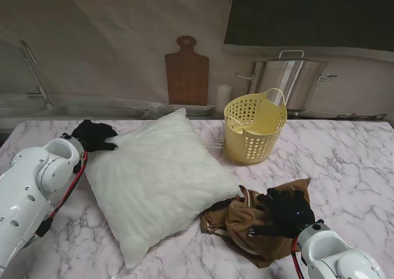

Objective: Remove the pillowcase from the pillow and put it in the laundry basket

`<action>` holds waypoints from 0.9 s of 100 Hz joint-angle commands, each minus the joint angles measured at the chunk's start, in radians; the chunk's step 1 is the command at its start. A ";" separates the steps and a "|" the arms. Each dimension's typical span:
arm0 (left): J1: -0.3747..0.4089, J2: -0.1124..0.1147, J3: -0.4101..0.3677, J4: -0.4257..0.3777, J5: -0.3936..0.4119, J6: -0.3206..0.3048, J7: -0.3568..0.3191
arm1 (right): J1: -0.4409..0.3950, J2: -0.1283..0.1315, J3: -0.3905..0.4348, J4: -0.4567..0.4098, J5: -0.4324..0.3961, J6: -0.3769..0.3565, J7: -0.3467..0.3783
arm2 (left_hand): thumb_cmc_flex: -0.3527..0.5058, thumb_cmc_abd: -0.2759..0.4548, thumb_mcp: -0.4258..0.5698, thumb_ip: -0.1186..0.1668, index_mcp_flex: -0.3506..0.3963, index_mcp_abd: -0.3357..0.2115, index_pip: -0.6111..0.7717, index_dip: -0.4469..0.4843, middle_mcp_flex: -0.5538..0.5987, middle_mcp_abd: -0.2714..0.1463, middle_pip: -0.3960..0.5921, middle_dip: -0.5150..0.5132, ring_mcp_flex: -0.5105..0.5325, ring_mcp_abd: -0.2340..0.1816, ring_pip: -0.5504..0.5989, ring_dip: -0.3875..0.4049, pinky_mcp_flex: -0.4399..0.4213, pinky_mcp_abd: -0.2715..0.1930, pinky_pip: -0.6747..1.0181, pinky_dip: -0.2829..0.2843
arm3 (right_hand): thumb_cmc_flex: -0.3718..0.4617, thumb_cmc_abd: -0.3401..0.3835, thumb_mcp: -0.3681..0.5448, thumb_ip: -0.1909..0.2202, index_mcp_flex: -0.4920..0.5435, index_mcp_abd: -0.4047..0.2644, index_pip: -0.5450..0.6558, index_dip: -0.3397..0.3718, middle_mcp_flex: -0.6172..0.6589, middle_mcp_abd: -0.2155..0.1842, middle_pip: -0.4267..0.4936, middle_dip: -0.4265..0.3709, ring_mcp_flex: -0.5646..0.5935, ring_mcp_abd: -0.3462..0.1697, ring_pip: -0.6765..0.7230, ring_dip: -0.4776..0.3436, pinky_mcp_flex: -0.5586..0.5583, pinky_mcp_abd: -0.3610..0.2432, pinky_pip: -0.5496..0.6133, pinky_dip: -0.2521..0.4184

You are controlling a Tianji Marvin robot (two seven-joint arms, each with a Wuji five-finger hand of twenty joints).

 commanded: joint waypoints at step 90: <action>0.209 -0.060 0.101 -0.257 -0.181 0.028 0.276 | 0.182 0.011 -0.245 0.123 -0.021 0.228 0.076 | -0.030 0.147 0.026 0.023 -0.079 0.002 -0.089 -0.122 -0.034 0.041 -0.038 -0.064 -0.142 0.055 -0.081 -0.166 -0.107 0.078 0.209 -0.107 | -0.075 -0.092 0.074 -0.031 -0.277 -0.112 -0.141 0.051 -0.204 -0.066 -0.110 -0.067 -0.121 0.090 -0.055 -0.111 -0.018 0.293 0.096 -0.248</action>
